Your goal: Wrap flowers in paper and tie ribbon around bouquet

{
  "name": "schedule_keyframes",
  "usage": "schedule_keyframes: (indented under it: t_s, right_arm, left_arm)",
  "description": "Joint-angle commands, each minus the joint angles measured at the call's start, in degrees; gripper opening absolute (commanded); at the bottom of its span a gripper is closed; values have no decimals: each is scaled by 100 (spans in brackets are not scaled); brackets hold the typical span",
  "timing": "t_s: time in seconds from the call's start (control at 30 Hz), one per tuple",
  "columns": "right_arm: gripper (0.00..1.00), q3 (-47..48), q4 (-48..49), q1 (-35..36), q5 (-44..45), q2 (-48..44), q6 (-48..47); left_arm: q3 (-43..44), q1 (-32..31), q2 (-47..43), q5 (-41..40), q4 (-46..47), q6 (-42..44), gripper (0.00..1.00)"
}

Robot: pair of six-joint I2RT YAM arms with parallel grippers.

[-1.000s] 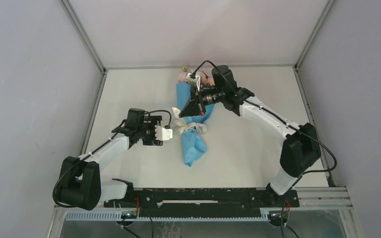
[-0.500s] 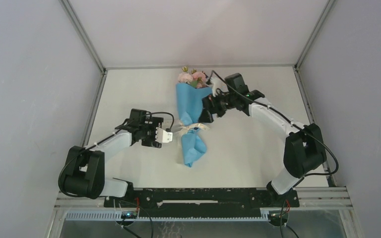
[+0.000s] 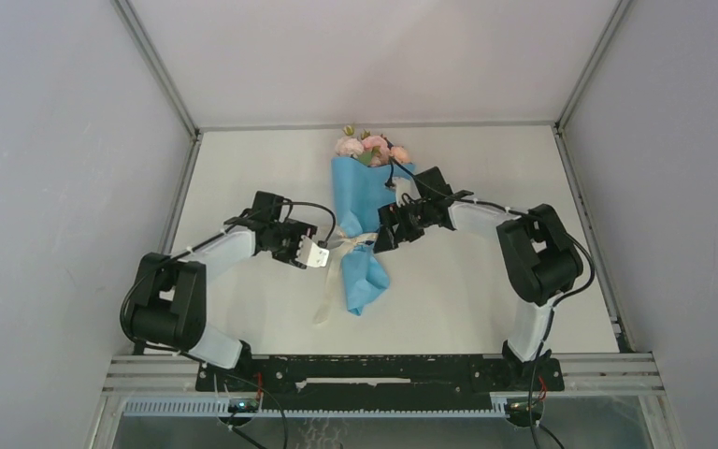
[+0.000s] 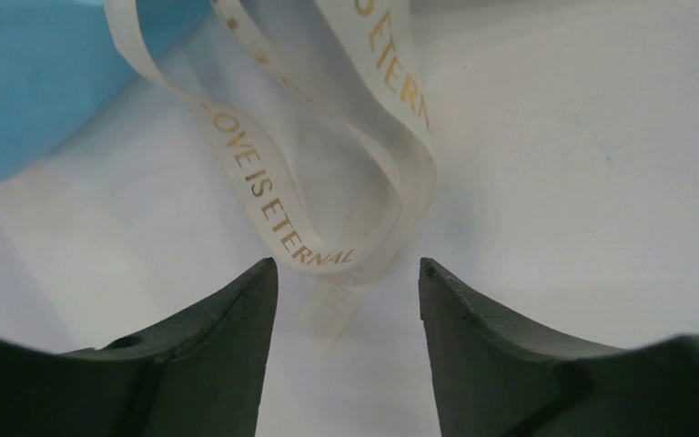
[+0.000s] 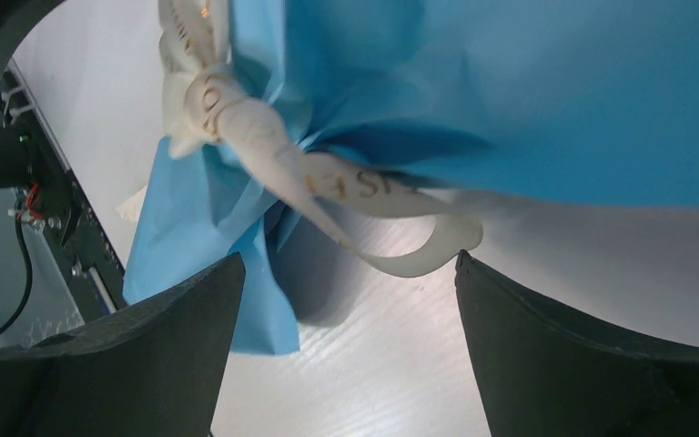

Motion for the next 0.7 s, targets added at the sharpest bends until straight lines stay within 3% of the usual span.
schedule_keyframes:
  t_s: [0.0,0.17,0.27,0.4,0.53,0.63,0.67]
  right_arm:
    - [91,45,884,-87,-217,246,237]
    - [76,44,961,-139,-388,380,328]
    - [68,44,966,-126,-462,437,312]
    - [52,45,937,-151,-560,501,325]
    - [40,45,851,-165,-623,503,290]
    - [17,44,803,-169,-689,481,269]
    - [3,44,774,-158,-699,473,257]
  left_arm:
    - [456,-77,80,529,-580,176,59]
    - [505,-90,222,444,-854,420,52]
    - [408,-111,328,262,-499,553,49]
    - [292,-171,430,226,325,249,34]
    - [261,-182,483,248,427,261,23]
    - [216,-182,460,219,321,405,3]
    - [197,-182,443,203,318,417,0]
